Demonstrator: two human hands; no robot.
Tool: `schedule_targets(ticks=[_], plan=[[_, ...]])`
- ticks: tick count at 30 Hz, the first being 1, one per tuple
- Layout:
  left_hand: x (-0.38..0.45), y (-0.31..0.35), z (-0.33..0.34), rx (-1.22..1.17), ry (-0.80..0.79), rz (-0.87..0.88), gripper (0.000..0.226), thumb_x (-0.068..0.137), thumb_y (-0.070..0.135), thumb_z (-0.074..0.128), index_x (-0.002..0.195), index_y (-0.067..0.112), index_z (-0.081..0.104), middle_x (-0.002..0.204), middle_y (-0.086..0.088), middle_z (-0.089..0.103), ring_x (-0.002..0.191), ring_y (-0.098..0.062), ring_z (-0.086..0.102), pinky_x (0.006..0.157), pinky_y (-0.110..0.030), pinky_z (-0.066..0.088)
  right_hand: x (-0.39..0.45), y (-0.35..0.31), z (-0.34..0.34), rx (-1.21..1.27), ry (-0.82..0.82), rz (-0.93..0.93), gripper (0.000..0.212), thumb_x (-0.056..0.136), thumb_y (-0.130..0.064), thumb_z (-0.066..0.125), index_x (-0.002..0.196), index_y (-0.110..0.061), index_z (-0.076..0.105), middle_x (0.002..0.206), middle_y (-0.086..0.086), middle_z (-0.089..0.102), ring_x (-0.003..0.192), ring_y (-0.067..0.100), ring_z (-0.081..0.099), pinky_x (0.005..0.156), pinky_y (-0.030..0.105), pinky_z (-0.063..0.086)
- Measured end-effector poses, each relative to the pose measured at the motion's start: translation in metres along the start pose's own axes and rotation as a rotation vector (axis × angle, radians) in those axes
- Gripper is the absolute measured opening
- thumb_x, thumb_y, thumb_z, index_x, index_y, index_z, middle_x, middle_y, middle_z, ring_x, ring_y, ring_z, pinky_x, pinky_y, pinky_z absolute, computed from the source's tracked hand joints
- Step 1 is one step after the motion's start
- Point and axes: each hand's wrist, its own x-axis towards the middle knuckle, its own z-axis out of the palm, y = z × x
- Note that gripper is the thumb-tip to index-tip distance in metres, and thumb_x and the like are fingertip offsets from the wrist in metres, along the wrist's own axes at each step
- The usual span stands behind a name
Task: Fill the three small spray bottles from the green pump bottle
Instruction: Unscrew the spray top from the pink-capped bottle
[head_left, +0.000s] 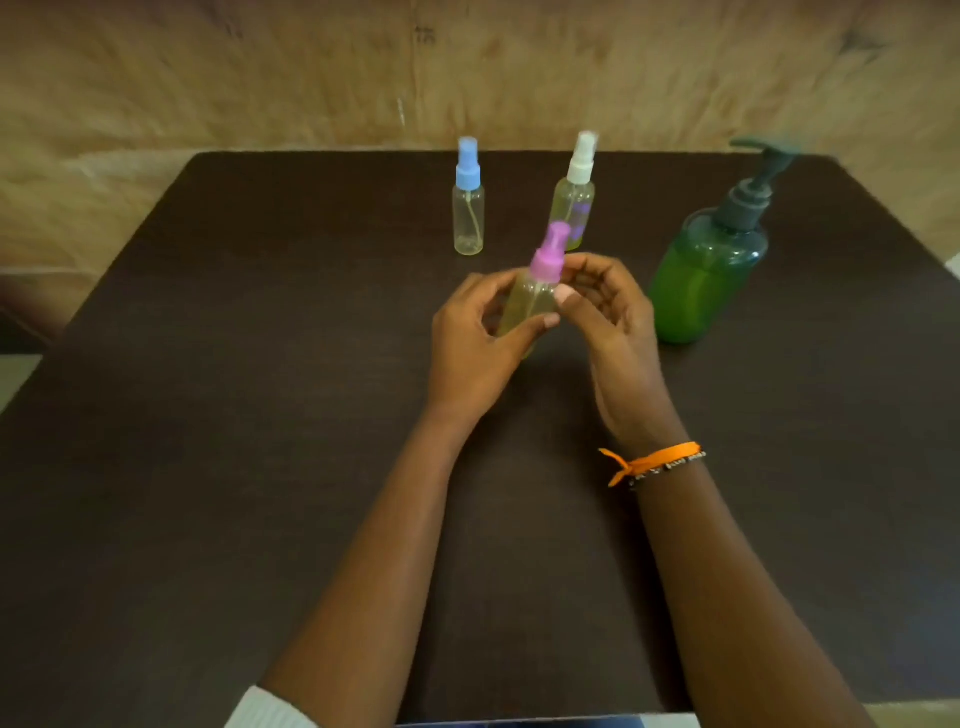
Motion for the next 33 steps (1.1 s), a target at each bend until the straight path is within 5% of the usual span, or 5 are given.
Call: schedule_targets(ticks=[6, 13, 23, 28, 33], plan=[[-0.009, 0.006, 0.009, 0.133, 0.017, -0.004, 0.03, 0.065, 0.016, 0.083, 0.086, 0.019, 0.063, 0.085, -0.001, 0.067, 0.073, -0.005, 0.063, 0.064, -0.018, 0.051, -0.002, -0.003, 0.011, -0.097, 0.233, -0.023, 0.024, 0.072, -0.015, 0.079, 0.077, -0.018, 0.056, 0.073, -0.001, 0.061, 0.07, 0.011, 0.055, 0.064, 0.023, 0.048], [-0.007, 0.005, 0.005, 0.167, -0.001, -0.028, 0.031, 0.064, 0.019, 0.085, 0.089, 0.014, 0.068, 0.079, 0.007, 0.07, 0.071, -0.001, 0.066, 0.063, -0.016, 0.052, 0.001, 0.0, 0.005, -0.139, 0.238, -0.053, 0.019, 0.074, -0.017, 0.077, 0.069, -0.019, 0.059, 0.067, -0.001, 0.062, 0.065, 0.011, 0.057, 0.062, 0.029, 0.048], [-0.003, 0.002, 0.002, 0.007, -0.132, -0.071, 0.039, 0.072, 0.015, 0.08, 0.108, 0.018, 0.068, 0.096, 0.0, 0.074, 0.091, -0.012, 0.07, 0.084, -0.038, 0.057, 0.003, -0.007, -0.004, -0.048, -0.043, 0.002, 0.016, 0.091, -0.005, 0.055, 0.105, -0.004, 0.062, 0.092, 0.0, 0.066, 0.088, 0.006, 0.062, 0.082, 0.022, 0.052], [-0.001, 0.003, 0.004, 0.011, -0.079, -0.059, 0.039, 0.068, 0.015, 0.082, 0.104, 0.019, 0.068, 0.097, 0.002, 0.071, 0.09, -0.01, 0.068, 0.081, -0.035, 0.057, 0.003, -0.001, -0.001, -0.192, 0.065, -0.073, 0.028, 0.078, -0.016, 0.073, 0.103, -0.018, 0.061, 0.101, 0.005, 0.065, 0.093, 0.016, 0.063, 0.083, 0.031, 0.054], [-0.003, 0.007, 0.007, 0.029, -0.122, -0.071, 0.035, 0.066, 0.02, 0.084, 0.098, 0.02, 0.07, 0.084, 0.008, 0.071, 0.077, 0.0, 0.067, 0.068, -0.017, 0.051, 0.003, -0.008, -0.004, -0.039, 0.2, -0.086, 0.025, 0.073, -0.006, 0.077, 0.087, -0.021, 0.062, 0.08, -0.002, 0.067, 0.075, 0.01, 0.063, 0.06, 0.021, 0.052]])
